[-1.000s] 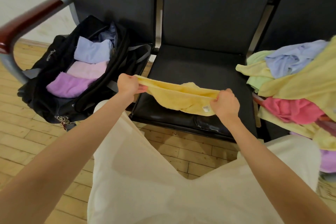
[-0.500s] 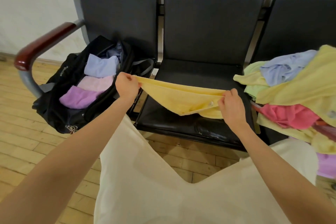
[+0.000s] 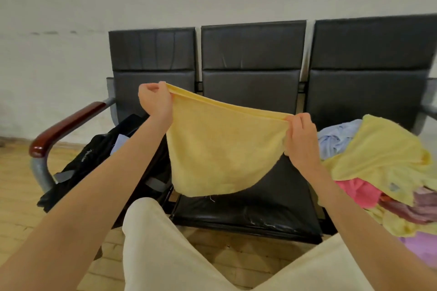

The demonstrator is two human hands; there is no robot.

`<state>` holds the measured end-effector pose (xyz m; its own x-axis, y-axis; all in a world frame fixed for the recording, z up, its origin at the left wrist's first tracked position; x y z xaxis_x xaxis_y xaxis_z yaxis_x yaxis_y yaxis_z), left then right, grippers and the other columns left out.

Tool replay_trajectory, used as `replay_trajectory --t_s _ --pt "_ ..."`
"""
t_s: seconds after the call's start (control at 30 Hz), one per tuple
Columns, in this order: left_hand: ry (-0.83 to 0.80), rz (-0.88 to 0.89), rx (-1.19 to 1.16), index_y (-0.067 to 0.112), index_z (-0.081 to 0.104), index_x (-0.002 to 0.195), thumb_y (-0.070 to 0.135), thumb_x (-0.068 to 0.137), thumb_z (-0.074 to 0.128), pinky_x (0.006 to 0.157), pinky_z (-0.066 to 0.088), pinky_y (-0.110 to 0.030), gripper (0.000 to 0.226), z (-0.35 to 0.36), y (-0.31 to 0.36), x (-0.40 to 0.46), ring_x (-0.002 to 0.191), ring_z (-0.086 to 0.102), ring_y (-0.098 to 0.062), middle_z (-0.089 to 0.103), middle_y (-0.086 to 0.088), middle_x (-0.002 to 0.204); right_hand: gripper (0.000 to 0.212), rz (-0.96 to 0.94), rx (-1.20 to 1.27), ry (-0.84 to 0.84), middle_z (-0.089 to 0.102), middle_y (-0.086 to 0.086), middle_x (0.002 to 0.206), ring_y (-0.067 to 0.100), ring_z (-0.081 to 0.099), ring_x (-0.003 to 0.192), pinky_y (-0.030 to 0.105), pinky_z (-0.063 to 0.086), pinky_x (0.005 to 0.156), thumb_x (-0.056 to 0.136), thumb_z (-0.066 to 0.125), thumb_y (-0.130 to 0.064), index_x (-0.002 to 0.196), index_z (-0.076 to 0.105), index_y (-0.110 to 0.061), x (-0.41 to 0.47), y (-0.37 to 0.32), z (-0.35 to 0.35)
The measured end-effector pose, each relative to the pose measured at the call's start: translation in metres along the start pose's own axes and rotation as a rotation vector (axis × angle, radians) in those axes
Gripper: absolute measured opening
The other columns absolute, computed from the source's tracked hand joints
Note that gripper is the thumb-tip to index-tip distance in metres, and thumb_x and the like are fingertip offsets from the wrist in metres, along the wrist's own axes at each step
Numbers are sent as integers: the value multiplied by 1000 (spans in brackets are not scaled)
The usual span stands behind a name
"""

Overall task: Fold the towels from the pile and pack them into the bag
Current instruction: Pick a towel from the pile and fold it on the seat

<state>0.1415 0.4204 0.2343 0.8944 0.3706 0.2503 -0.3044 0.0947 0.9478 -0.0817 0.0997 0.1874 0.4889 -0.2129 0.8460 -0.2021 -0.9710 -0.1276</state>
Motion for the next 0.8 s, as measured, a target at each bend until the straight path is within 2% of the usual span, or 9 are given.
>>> replay_trajectory --t_s 0.1,0.17,0.3,0.37,0.43,0.53,0.6,0.67,0.8 --pt "3 130 147 19 45 87 13 93 52 64 42 -14 11 -8 18 -8 70 49 -3 48 10 79 14 -14 130 59 49 13 74 21 42 59 30 35 52 86 40 -4 78 52 -4 1 -9 -21" --pt "-54 245 295 15 50 96 10 93 49 60 39 -14 6 -8 26 -11 67 47 -3 49 8 79 10 69 256 41 48 13 75 25 43 58 35 39 51 86 44 1 82 51 -3 -1 -1 -21" --pt "-288 478 669 4 61 92 11 91 48 66 39 -27 15 10 16 -9 75 54 -15 57 -1 82 13 265 295 -137 50 6 81 24 50 67 37 45 60 87 48 3 97 55 -3 -6 25 7" --pt "-363 471 769 4 59 87 13 90 46 63 46 -35 15 22 -4 -2 68 60 -22 62 -4 76 10 233 117 -256 51 5 78 23 51 69 35 41 63 89 47 -5 87 57 -6 -3 30 26" --pt "-414 352 760 5 56 86 12 92 41 65 56 -41 17 37 -29 6 62 66 -26 66 -11 75 18 220 -41 -317 52 6 73 22 47 68 31 31 61 91 45 -10 77 56 -9 2 38 41" --pt "-413 205 661 3 59 89 11 94 39 79 56 -48 23 68 -50 14 81 68 -32 68 -17 89 21 373 -9 -333 44 5 75 17 39 63 27 23 53 94 41 -10 74 48 -9 16 62 57" --pt "-430 187 609 3 62 99 10 96 39 87 53 -45 25 94 -52 13 95 64 -30 65 -16 101 20 527 61 -332 41 5 81 17 39 63 27 25 53 95 38 -6 77 45 -8 30 83 66" --pt "-455 196 572 4 62 104 9 97 37 89 51 -40 26 119 -49 11 99 61 -26 63 -14 106 17 661 146 -291 42 7 91 22 44 73 31 33 62 95 37 -1 87 52 -5 47 103 69" --pt "-434 202 461 6 59 107 9 99 35 88 51 -34 25 146 -41 18 100 60 -23 61 -12 107 19 678 294 -121 48 12 103 18 45 81 27 33 68 97 35 -2 100 54 -2 73 117 65"
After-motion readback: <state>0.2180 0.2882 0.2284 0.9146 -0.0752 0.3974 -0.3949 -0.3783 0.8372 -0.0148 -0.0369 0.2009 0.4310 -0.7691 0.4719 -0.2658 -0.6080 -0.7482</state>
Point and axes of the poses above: each hand's wrist, its own x-axis towards the middle knuckle, its own z-axis out of the palm, y = z × x, the point moved 10 cm from there along x, towards the middle knuckle
